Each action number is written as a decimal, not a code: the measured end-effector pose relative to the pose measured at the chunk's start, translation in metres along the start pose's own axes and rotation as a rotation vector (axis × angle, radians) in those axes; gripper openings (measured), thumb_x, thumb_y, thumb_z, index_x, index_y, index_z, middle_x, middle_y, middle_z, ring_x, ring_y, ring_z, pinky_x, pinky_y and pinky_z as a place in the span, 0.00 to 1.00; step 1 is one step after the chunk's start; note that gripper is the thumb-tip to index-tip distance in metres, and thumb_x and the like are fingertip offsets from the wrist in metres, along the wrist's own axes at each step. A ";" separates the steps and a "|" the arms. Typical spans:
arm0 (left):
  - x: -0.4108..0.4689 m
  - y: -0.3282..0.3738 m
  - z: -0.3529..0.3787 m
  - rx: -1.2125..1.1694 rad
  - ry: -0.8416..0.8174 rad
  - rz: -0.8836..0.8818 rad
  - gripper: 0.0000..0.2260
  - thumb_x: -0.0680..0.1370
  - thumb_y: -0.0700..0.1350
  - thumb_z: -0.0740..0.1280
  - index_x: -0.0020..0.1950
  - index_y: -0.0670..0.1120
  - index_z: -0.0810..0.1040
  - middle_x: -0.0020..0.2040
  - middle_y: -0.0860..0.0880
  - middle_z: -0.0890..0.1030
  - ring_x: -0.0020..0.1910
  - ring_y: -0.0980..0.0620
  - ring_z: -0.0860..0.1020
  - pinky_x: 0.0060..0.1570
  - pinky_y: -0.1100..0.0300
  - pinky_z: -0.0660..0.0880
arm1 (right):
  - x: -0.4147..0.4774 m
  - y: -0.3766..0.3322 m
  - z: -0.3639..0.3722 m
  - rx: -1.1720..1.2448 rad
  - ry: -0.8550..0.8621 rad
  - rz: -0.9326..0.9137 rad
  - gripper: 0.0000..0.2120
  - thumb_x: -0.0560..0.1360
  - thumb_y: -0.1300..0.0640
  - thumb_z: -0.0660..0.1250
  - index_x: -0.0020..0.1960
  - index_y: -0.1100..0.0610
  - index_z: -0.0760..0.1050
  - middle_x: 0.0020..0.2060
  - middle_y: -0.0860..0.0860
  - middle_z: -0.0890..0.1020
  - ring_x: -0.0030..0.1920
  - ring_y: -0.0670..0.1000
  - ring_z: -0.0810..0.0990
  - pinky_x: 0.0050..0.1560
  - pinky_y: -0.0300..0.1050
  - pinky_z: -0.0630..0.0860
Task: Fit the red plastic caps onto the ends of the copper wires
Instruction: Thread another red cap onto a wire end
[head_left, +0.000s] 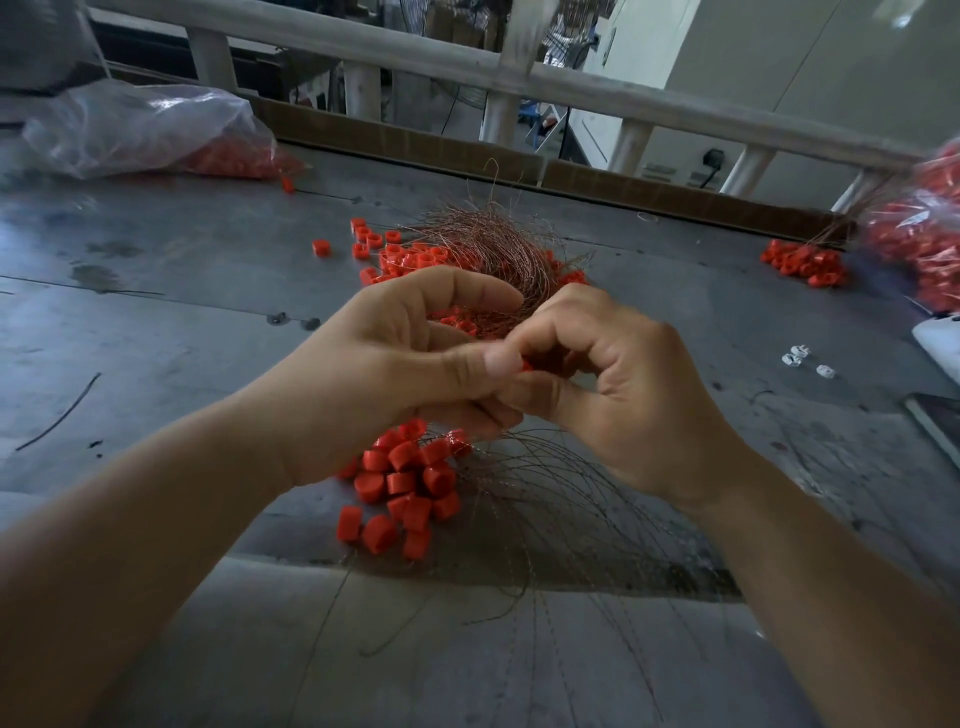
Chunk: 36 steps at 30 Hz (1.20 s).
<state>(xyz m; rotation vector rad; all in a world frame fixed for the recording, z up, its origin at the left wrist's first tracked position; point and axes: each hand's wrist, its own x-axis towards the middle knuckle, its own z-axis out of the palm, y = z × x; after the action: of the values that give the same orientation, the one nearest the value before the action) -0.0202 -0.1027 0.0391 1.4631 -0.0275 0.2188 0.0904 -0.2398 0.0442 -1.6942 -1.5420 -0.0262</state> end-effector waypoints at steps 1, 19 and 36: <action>0.000 -0.001 0.001 0.105 0.010 0.031 0.24 0.62 0.48 0.77 0.55 0.49 0.75 0.37 0.43 0.83 0.35 0.50 0.83 0.35 0.64 0.77 | 0.000 0.001 0.001 -0.038 0.001 -0.014 0.06 0.68 0.56 0.69 0.42 0.60 0.78 0.37 0.48 0.76 0.38 0.43 0.74 0.40 0.33 0.71; -0.004 0.001 0.013 0.236 0.048 0.096 0.26 0.64 0.46 0.74 0.60 0.53 0.71 0.33 0.43 0.82 0.31 0.49 0.82 0.32 0.60 0.79 | -0.002 -0.005 0.007 -0.040 -0.002 -0.009 0.07 0.67 0.67 0.68 0.40 0.57 0.75 0.36 0.43 0.73 0.38 0.39 0.73 0.39 0.30 0.69; 0.001 0.015 -0.007 -0.303 0.113 0.106 0.09 0.60 0.44 0.70 0.37 0.43 0.84 0.35 0.46 0.83 0.30 0.57 0.80 0.29 0.69 0.76 | 0.003 -0.009 -0.011 0.655 -0.038 0.449 0.06 0.62 0.56 0.68 0.38 0.57 0.78 0.23 0.49 0.76 0.21 0.43 0.70 0.20 0.33 0.66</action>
<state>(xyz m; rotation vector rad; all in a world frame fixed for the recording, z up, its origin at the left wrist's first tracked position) -0.0229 -0.0947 0.0528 1.1471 -0.0446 0.3676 0.0894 -0.2444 0.0575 -1.4544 -1.0000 0.6728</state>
